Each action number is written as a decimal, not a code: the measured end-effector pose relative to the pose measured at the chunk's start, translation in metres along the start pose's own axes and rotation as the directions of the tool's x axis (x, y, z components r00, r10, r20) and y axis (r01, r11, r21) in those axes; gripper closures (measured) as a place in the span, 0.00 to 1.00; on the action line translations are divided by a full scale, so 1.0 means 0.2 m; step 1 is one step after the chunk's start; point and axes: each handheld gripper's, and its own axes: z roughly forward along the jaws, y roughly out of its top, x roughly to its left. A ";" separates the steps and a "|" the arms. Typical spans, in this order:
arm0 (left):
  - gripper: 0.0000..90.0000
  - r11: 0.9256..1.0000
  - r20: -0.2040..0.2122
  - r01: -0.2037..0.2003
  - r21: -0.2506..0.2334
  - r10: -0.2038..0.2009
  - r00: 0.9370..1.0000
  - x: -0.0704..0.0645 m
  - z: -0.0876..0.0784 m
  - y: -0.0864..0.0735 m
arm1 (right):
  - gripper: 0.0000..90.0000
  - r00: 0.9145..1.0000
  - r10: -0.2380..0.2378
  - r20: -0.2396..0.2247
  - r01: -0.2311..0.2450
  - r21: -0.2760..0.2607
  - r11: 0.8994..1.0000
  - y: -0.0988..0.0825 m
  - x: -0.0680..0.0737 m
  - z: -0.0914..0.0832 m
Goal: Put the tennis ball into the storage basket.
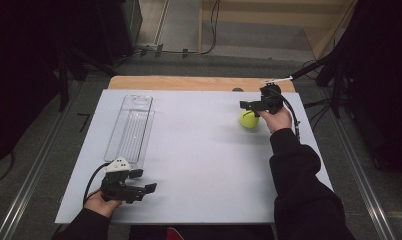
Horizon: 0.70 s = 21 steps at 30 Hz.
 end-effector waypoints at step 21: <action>0.24 1.000 0.006 -0.009 -0.001 0.009 1.000 -0.01 0.00 0.01 | 0.00 1.000 -0.005 0.017 0.004 0.052 0.999 -0.07 0.02 0.08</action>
